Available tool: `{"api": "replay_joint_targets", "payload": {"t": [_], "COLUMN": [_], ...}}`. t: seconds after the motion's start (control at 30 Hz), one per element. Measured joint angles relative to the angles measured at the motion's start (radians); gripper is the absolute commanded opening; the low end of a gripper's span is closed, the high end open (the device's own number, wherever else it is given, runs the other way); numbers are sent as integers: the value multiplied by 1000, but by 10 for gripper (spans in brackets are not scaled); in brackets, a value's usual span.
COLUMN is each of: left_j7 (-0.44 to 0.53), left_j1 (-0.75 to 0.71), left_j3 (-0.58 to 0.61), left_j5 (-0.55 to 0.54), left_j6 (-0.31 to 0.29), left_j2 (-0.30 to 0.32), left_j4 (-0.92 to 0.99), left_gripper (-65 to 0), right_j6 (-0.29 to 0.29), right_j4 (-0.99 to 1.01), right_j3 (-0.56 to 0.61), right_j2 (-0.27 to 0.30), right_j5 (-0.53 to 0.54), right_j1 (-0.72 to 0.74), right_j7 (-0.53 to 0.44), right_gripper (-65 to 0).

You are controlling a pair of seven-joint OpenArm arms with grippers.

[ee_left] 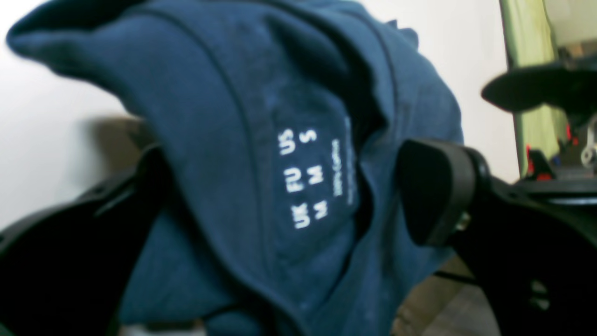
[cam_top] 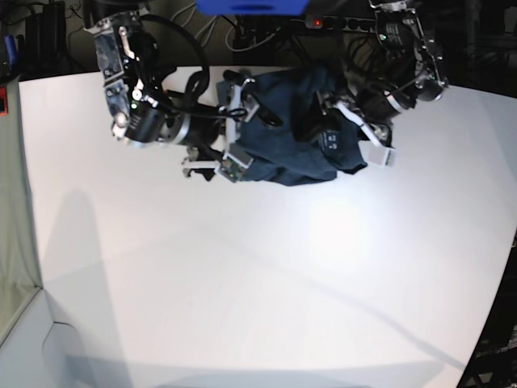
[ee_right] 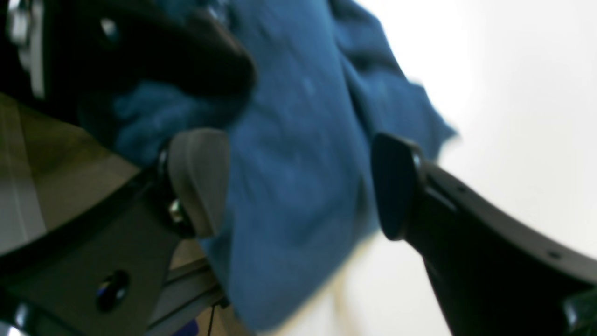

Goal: Layout the t-shirt on the table in an organized manner, then fold the t-shirt properly
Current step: 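Press the folded bundle with both grippers to tuck its edges, then push the bundle's sides with both grippers to square it into a rectangle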

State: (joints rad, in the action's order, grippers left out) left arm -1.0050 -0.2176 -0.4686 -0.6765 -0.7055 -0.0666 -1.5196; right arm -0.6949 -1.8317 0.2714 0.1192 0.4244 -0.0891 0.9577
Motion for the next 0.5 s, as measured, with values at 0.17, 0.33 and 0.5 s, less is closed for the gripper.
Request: {"api": "replay_joint_targets", "payload": {"t": [0.17, 0.33, 0.5], "left_j7": [129, 185, 172], "left_j1": [34, 96, 176], "left_j3": [80, 144, 233], "left_j5": [-42, -32, 6], "left_j6": [-31, -35, -35], "left_j2": [3, 54, 94], "left_j4": [143, 248, 328], "left_gripper": [-16, -246, -563], "right_j6": [0, 0, 0], "right_j4": [-1, -5, -8], "right_j3": [-5, -16, -156], "right_j2": [0, 36, 55], "right_j5": [0, 6, 8], "right_j1": [0, 1, 2], "right_j7": [0, -3, -6], "right_gripper": [-177, -177, -177]}}
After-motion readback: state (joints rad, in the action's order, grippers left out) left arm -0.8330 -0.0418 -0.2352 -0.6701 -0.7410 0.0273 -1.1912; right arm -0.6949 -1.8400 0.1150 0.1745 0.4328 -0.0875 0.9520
